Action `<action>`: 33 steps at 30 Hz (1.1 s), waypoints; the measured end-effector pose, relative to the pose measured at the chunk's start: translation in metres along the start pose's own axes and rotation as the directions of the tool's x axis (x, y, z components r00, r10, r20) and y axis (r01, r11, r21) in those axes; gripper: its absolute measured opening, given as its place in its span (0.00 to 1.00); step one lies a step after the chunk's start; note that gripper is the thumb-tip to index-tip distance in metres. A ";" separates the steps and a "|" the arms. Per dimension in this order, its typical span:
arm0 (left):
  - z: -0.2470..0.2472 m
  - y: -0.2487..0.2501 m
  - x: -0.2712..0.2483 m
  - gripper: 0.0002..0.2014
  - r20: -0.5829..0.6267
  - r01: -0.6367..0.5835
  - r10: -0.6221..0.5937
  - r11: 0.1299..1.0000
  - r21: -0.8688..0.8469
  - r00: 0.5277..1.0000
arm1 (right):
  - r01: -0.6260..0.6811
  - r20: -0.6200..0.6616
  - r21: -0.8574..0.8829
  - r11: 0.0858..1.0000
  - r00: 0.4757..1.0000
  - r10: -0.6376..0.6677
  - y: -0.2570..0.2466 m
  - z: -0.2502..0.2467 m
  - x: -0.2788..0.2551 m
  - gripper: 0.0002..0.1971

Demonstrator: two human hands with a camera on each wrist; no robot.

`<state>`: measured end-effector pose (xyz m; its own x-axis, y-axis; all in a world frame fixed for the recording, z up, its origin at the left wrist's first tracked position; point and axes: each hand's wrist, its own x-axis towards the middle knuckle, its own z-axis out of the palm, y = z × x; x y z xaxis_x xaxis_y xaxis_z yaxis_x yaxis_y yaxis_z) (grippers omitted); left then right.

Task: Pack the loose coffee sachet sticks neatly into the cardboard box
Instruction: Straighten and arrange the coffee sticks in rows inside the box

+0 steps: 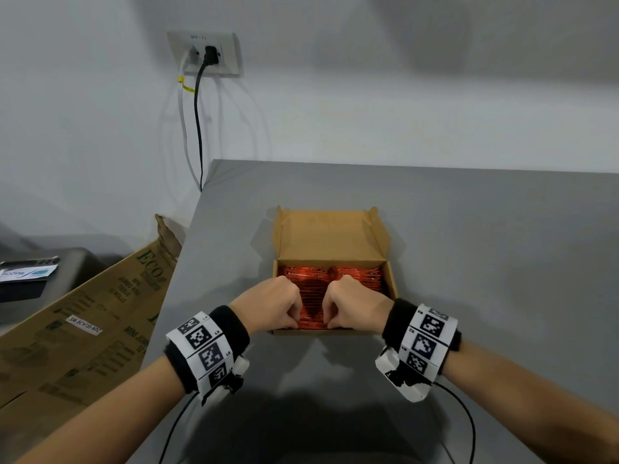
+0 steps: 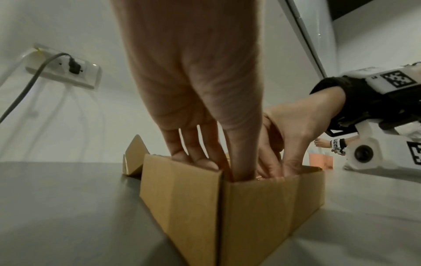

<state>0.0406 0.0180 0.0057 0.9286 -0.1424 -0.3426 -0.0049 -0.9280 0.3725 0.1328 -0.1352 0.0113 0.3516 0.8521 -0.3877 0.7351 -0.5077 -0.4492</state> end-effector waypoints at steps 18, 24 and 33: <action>0.004 -0.006 -0.001 0.07 -0.068 -0.064 0.060 0.996 -0.069 0.996 | 0.087 -0.008 -0.233 0.969 0.996 -0.091 0.001 0.010 -0.006 0.10; 0.012 -0.017 -0.003 0.10 -0.366 -0.136 0.108 0.989 -0.051 0.924 | -0.002 -0.320 -0.009 1.000 0.948 -0.002 0.030 -0.011 -0.021 0.10; 0.023 -0.018 0.001 0.18 -0.034 -0.238 0.241 0.968 0.081 0.970 | 0.003 -0.131 -0.002 1.000 0.991 -0.003 0.058 -0.003 -0.027 0.17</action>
<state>0.0334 0.0266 -0.0217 0.9120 -0.3503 -0.2136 -0.2556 -0.8923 0.3722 0.1673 -0.1870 -0.0020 0.4222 0.8629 -0.2778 0.7371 -0.5051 -0.4490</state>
